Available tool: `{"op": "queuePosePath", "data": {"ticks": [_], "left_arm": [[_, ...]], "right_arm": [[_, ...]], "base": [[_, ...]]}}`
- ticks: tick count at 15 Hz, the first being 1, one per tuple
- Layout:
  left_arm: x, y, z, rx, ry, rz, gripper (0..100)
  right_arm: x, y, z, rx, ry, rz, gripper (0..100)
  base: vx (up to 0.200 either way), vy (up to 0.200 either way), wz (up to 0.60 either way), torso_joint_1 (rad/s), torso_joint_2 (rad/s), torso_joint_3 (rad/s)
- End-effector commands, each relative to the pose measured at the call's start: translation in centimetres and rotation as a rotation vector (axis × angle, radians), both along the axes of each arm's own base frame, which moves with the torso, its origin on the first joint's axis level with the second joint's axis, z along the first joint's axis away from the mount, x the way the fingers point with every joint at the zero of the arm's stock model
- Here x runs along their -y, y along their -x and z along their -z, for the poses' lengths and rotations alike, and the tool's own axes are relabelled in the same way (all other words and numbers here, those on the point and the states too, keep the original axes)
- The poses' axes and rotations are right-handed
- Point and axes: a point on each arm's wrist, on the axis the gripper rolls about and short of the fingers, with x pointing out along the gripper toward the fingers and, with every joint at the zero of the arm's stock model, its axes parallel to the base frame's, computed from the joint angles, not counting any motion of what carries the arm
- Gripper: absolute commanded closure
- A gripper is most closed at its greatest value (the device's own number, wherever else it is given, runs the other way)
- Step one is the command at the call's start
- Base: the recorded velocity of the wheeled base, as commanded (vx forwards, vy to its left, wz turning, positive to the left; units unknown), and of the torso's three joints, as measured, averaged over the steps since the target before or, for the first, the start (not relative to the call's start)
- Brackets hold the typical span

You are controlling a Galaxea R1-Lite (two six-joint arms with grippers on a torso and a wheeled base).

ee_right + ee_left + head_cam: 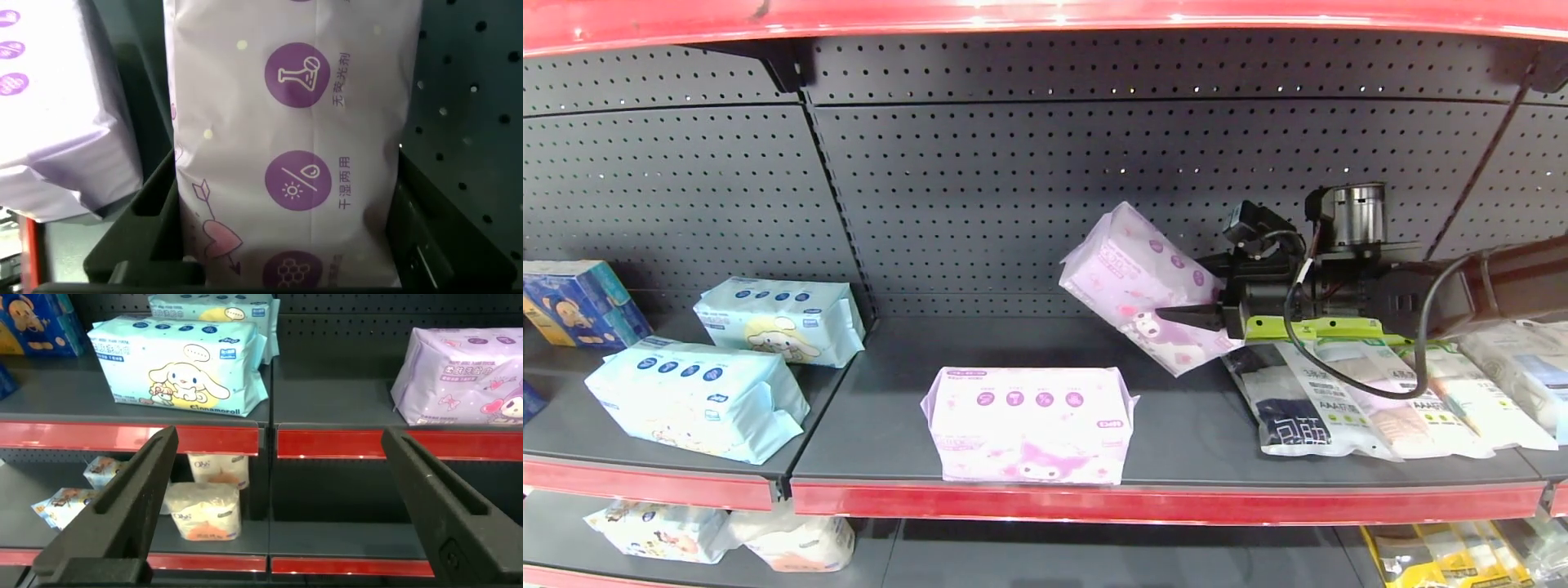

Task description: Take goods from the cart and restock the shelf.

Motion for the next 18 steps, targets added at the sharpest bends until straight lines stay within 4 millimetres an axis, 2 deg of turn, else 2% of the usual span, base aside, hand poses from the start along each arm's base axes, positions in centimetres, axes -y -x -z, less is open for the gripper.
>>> {"op": "queuePosePath", "data": {"ticks": [1,8,14,18], "left_arm": [[0.0,0.0,0.0,-0.001,0.000,0.000,0],[0.0,0.0,0.0,-0.001,0.000,0.000,0],[0.0,0.0,0.0,-0.001,0.000,0.000,0],[0.0,0.0,0.0,-0.001,0.000,0.000,0]], "right_arm": [[-0.3,-0.4,0.9,-0.014,0.009,-0.011,100],[-2.5,-1.0,1.7,0.005,0.025,-0.073,100],[-1.8,-1.7,2.3,-0.032,0.002,-0.067,100],[-1.7,-2.4,3.5,-0.067,-0.028,-0.117,100]], "base": [[0.000,0.000,0.00,0.000,0.00,0.000],[0.000,0.000,0.00,0.000,0.00,0.000],[0.000,0.000,0.00,0.000,0.00,0.000],[0.000,0.000,0.00,0.000,0.00,0.000]]}}
